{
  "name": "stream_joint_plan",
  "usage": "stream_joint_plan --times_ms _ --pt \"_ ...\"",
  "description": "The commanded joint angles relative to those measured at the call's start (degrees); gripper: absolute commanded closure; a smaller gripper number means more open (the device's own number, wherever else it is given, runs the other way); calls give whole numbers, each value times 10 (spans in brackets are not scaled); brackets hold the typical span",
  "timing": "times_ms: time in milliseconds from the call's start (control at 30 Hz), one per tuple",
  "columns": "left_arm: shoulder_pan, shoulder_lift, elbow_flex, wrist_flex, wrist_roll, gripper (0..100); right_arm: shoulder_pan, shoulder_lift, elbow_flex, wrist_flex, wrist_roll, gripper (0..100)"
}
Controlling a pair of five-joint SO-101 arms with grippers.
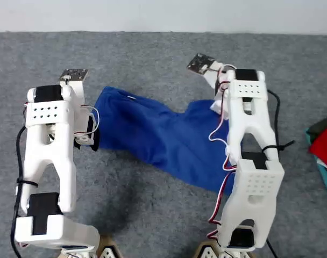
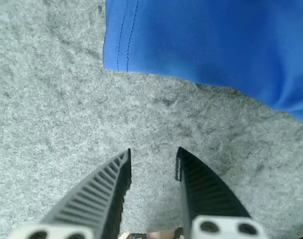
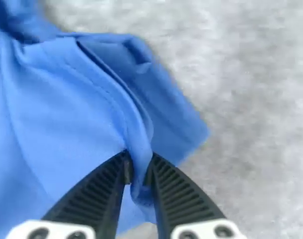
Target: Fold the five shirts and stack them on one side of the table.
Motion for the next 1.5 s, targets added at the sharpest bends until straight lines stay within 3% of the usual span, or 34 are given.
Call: stream_joint_plan --times_ms 0,233,433,533,700,867,1000,1200,1467 --pt "-2 -29 0 18 7 859 22 -37 -29 -51 -16 991" --pt "-1 -29 15 18 7 859 22 -24 -29 -108 -61 977" --pt "-4 -29 40 18 7 859 6 12 -29 -58 -55 753" --pt "-4 -29 39 18 7 859 -3 12 -29 -10 -11 756" --pt "-4 -25 39 4 36 859 -7 -8 -47 29 -11 756" --pt "-3 -23 43 -70 44 859 -20 -41 -51 175 -23 757" --pt "7 -22 44 -84 41 856 -58 -72 -45 330 72 757" --pt "37 -21 50 -88 39 855 -67 -221 122 325 131 757" --pt "52 -21 50 -107 40 856 -81 -444 493 276 198 755"
